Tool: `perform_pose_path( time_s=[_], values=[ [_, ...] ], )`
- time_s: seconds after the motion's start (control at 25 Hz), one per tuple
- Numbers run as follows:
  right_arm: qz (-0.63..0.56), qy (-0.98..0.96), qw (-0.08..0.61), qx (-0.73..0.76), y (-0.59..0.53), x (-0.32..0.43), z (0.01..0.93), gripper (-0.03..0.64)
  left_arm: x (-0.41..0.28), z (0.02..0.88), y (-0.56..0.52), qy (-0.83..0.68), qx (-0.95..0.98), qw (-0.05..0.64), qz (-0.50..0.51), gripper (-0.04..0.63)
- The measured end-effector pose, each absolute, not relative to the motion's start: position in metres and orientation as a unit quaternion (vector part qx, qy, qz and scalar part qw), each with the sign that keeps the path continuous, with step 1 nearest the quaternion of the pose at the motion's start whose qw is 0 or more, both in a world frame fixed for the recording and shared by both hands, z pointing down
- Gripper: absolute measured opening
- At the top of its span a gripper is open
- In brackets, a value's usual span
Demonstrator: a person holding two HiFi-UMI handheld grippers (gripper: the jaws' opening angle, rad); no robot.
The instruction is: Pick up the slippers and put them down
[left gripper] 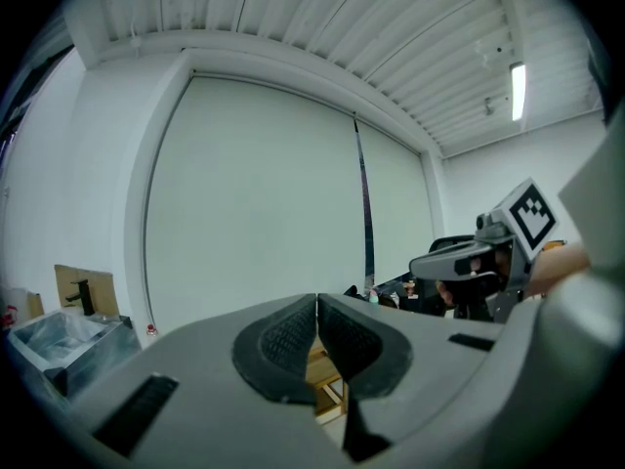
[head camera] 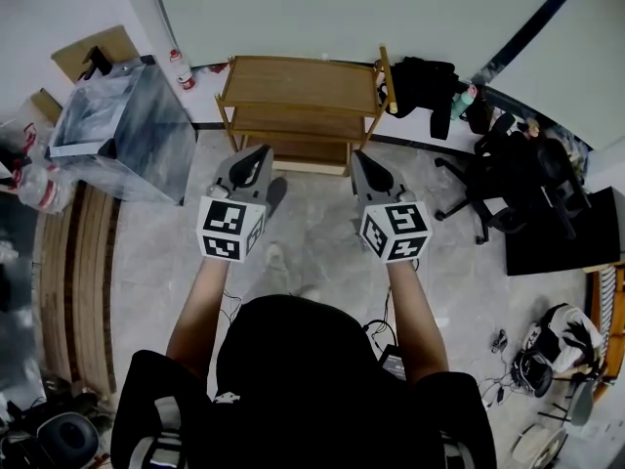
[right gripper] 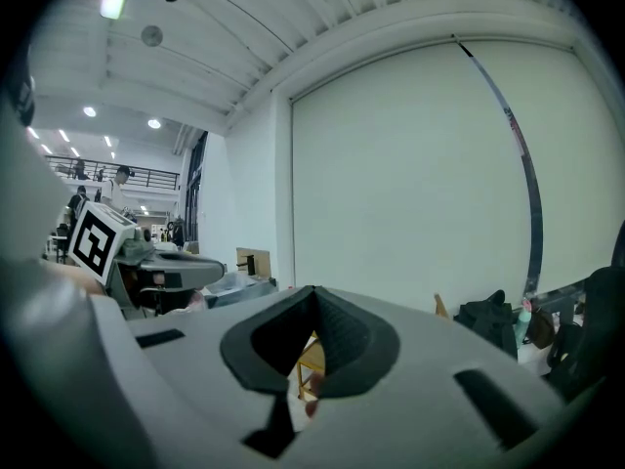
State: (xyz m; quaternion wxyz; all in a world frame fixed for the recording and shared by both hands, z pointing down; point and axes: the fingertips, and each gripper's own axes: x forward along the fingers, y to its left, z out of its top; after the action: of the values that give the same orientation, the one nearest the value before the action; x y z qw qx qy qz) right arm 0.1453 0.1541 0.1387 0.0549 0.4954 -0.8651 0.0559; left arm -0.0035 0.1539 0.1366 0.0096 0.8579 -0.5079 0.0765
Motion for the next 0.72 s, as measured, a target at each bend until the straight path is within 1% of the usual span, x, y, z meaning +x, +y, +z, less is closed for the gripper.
perform_pose_path(
  time_s=[0.72],
  values=[
    [0.040, -0.864, 0.047, 0.500, 0.161, 0.154, 0.128, -0.002, 0.006, 0.126, 0.166, -0.508, 0.859, 0.002, 0.065, 0.008]
  ],
)
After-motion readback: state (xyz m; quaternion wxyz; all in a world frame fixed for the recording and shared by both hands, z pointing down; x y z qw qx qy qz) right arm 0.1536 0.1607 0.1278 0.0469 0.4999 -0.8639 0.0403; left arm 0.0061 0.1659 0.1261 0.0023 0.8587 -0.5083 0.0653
